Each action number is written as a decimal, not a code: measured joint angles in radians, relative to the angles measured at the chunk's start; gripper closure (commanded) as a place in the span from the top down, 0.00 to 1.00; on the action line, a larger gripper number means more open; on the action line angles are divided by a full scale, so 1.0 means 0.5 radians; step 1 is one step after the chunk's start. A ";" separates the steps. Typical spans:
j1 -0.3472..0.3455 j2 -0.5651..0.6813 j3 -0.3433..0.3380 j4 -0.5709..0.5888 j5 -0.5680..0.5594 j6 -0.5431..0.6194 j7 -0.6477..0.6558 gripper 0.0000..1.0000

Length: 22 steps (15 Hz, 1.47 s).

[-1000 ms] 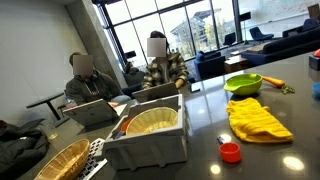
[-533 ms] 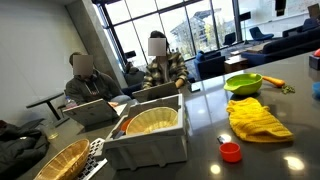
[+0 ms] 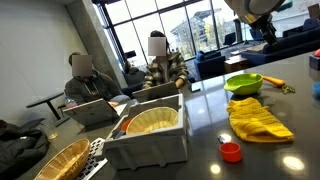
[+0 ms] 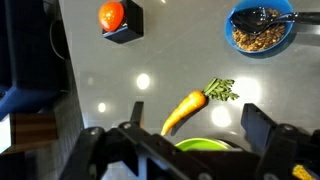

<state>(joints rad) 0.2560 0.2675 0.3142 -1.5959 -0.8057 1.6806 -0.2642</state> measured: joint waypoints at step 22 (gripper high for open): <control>-0.111 0.042 -0.037 0.216 1.302 0.345 -0.781 1.00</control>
<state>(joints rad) 0.2006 0.2885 0.2957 -1.4880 -0.1546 1.8532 -0.6546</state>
